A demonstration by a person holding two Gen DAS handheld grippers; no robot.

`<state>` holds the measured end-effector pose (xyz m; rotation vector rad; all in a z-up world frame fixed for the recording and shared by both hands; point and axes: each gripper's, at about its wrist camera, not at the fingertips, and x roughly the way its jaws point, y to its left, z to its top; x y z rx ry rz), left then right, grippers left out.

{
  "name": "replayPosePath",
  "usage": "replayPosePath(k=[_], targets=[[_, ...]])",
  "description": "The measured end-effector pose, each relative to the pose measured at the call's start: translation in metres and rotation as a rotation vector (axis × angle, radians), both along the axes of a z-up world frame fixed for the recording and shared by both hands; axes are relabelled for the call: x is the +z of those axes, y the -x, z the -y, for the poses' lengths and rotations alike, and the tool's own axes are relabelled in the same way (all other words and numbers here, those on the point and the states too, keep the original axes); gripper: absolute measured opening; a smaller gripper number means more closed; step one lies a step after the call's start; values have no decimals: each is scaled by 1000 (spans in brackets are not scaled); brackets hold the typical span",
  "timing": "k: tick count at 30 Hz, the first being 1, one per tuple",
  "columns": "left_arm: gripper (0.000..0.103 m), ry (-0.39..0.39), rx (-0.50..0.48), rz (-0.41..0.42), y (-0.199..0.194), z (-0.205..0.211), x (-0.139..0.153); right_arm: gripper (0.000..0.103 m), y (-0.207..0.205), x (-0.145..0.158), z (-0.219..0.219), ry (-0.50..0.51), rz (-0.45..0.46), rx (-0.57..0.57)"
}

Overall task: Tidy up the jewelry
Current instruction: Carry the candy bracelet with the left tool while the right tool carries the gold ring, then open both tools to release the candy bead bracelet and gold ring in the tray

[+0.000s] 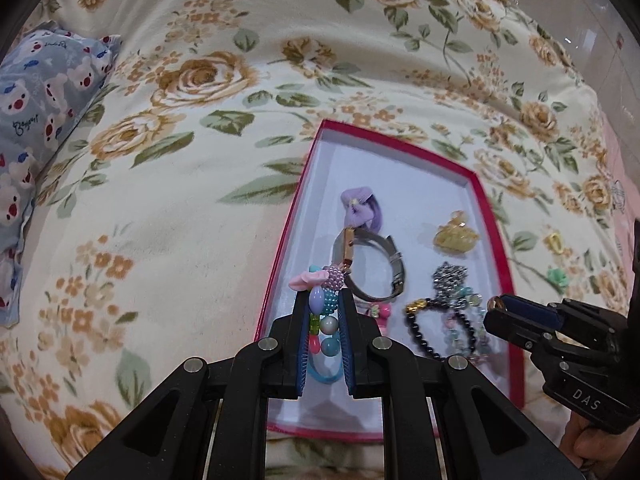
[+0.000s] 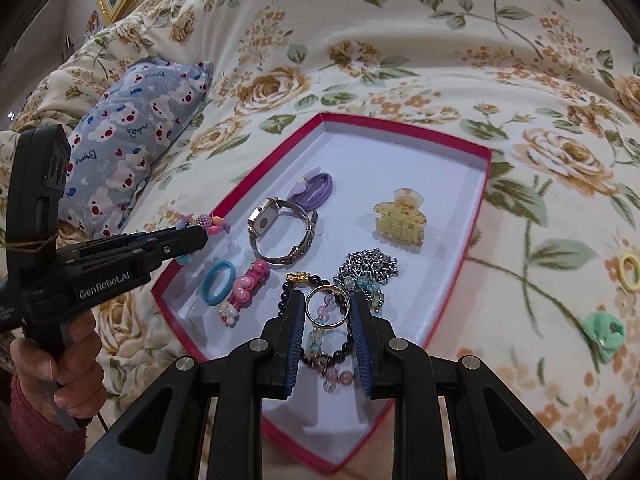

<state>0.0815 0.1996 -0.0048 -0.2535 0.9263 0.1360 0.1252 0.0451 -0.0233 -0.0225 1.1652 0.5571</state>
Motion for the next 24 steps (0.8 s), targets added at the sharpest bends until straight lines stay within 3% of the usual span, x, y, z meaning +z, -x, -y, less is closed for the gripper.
replayPosePath(k=[14, 24], targets=[[13, 25, 21, -56, -10, -4, -29, 24, -2, -20, -7, 42, -33, 23], [14, 30, 13, -61, -10, -2, -31, 27, -3, -24, -7, 39, -49, 16]])
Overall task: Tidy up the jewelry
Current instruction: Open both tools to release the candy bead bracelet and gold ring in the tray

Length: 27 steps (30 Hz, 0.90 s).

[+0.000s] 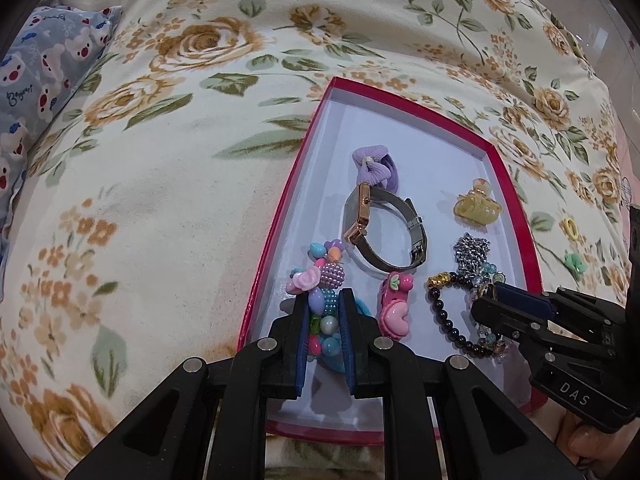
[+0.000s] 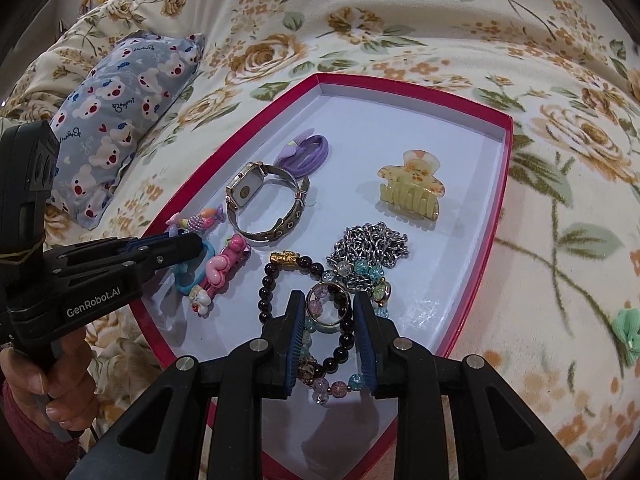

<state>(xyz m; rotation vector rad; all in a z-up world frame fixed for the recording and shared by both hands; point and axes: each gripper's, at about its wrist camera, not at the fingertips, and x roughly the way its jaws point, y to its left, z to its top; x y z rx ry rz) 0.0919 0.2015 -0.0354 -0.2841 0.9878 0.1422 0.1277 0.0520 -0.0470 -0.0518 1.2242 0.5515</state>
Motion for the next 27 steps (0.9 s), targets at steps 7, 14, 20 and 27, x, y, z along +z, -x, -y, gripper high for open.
replayPosePath(k=[7, 14, 20, 27], targets=[[19, 4, 9, 1, 4, -1, 1, 27, -1, 1, 2, -9, -4, -11], [22, -1, 8, 4, 7, 0, 4, 37, 1, 6, 6, -21, 2, -18], [28, -1, 7, 6, 14, 2, 9, 39, 4, 12, 8, -31, 17, -29], [37, -4, 10, 21, 23, 3, 18, 41, 10, 23, 15, -41, 42, -46]])
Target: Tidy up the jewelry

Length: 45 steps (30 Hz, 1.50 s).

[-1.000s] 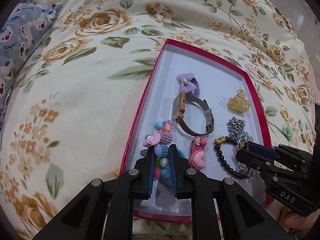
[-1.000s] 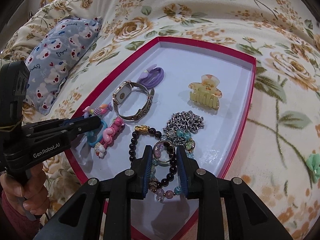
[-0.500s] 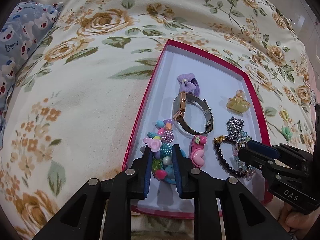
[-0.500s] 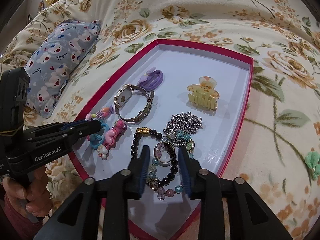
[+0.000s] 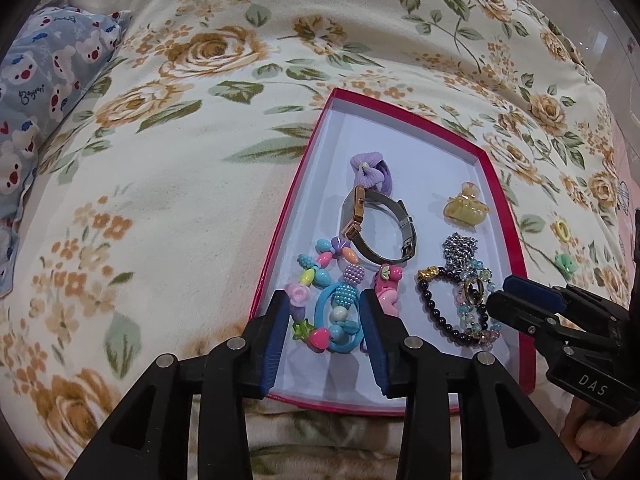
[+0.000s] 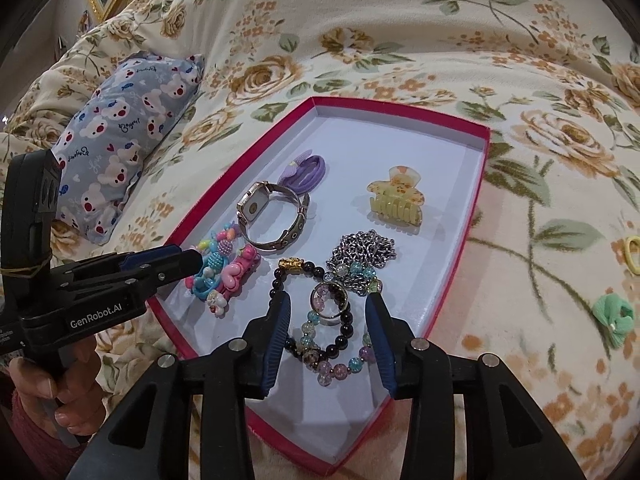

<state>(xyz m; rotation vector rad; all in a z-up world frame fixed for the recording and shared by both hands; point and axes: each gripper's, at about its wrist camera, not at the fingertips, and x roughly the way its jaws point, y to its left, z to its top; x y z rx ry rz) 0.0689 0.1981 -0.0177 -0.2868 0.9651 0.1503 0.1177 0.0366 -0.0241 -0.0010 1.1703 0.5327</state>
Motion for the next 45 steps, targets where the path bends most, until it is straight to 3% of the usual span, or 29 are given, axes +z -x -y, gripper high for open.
replayPosePath(k=[10, 14, 17, 26, 29, 35, 38, 40, 45], targets=[[45, 10, 15, 39, 25, 2, 14, 41, 13, 21, 19, -68, 69, -55], [56, 27, 37, 67, 41, 2, 20, 54, 22, 23, 28, -111, 80, -96], [72, 39, 70, 90, 56, 1, 23, 54, 32, 28, 34, -130, 103, -110], [80, 93, 133, 134, 103, 0, 20, 63, 65, 40, 46, -174, 211, -127], [81, 86, 138, 132, 112, 3, 22, 73, 71, 42, 46, -180, 215, -117], [88, 36, 158, 120, 124, 11, 32, 78, 79, 56, 39, -122, 247, -49], [93, 1, 150, 115, 128, 17, 40, 90, 78, 67, 33, -52, 266, -2], [95, -23, 145, 126, 130, 19, 48, 92, 74, 79, 30, -26, 284, 39], [102, -145, 158, 184, 127, 30, 73, 102, 68, 96, 22, 56, 382, 75]])
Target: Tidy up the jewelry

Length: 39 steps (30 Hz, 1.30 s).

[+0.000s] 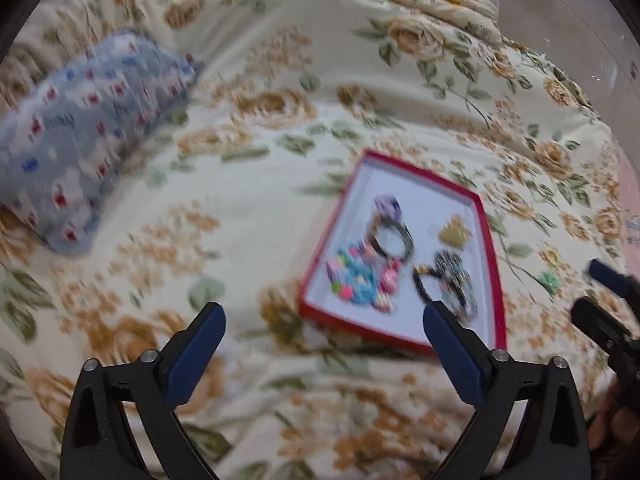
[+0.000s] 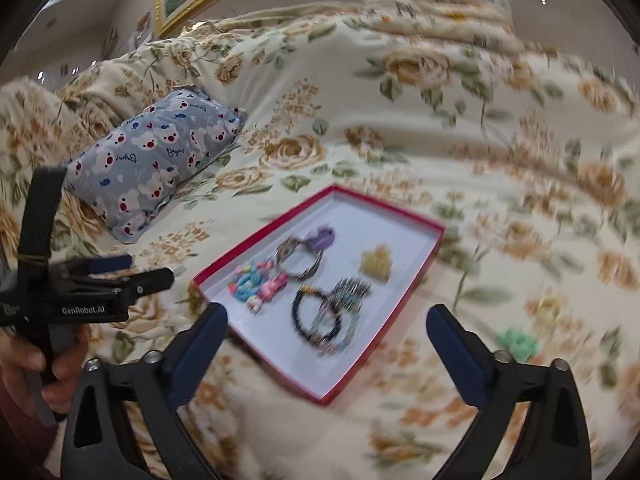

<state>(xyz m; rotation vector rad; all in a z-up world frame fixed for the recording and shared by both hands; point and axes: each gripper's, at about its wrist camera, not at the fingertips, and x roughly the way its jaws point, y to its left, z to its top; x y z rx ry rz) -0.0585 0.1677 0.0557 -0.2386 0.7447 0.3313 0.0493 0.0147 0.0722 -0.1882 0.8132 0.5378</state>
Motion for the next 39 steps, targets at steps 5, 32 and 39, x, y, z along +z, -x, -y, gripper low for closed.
replayPosePath(k=[5, 32, 39], targets=[[102, -33, 39, 10, 5, 13, -1, 102, 4, -18, 7, -15, -40, -48], [102, -149, 19, -41, 26, 49, -13, 102, 24, -39, 23, -77, -80, -77], [102, -166, 12, -43, 27, 54, -14, 102, 25, -39, 24, -81, -80, -76]])
